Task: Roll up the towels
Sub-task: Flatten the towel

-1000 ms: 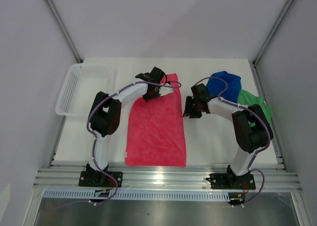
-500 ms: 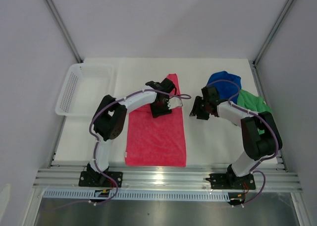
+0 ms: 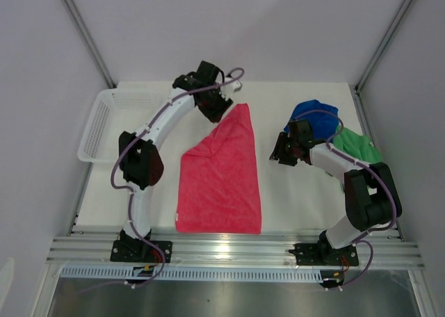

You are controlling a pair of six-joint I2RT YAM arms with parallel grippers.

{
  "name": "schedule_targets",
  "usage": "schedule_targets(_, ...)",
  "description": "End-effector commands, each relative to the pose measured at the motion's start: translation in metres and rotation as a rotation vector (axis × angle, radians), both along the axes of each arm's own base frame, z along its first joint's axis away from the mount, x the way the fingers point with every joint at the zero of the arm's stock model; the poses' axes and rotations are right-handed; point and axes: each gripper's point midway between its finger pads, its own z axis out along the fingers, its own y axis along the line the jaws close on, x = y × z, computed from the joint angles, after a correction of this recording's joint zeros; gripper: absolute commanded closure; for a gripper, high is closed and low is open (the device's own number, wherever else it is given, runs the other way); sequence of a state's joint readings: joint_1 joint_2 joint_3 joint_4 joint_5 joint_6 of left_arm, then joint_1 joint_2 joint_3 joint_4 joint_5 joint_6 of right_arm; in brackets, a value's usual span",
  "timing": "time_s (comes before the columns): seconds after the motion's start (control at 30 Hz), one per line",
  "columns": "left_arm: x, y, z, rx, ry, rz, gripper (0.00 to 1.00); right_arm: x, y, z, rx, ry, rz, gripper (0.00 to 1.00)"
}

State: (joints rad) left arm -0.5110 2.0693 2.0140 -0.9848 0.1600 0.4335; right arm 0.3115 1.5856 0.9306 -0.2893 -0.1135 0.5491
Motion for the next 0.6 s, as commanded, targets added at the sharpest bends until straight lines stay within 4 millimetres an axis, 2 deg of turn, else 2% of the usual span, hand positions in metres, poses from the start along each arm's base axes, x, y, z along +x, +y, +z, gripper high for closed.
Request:
schedule_targets(0.0,0.043,0.008,-0.024,-0.013,0.04,0.168,0.48,0.002,-0.005,0.011,-0.003,-0.038,-0.013,0.53)
schedule_targets(0.03,0.051,0.001,-0.007,-0.038,0.025,0.173,0.45,0.002,-0.005,0.012,-0.003,-0.036,-0.013,0.53)
schedule_targets(0.07,0.046,0.002,-0.028,-0.018,0.085,0.179,0.45,0.002,-0.005,0.011,-0.006,-0.035,-0.015,0.53)
schedule_targets(0.1,0.054,-0.003,-0.025,-0.033,0.074,0.188,0.43,0.002,-0.006,0.011,-0.008,-0.036,-0.018,0.53)
schedule_targets(0.2,0.065,-0.002,-0.047,-0.019,0.066,0.24,0.41,0.0,-0.008,0.011,-0.017,-0.034,-0.022,0.54)
schedule_targets(0.27,0.072,0.002,-0.053,-0.007,0.044,0.268,0.47,-0.002,-0.01,0.01,-0.024,-0.032,-0.021,0.55)
schedule_targets(0.3,0.074,0.005,-0.054,-0.005,0.046,0.277,0.59,-0.002,-0.01,0.01,-0.026,-0.031,-0.022,0.55)
schedule_targets(0.4,0.067,0.009,-0.067,0.019,0.099,0.282,0.68,-0.003,-0.011,0.009,-0.038,-0.029,-0.021,0.55)
schedule_targets(0.57,0.063,0.015,-0.075,0.022,0.134,0.283,0.68,-0.001,-0.011,0.008,-0.037,-0.034,-0.019,0.56)
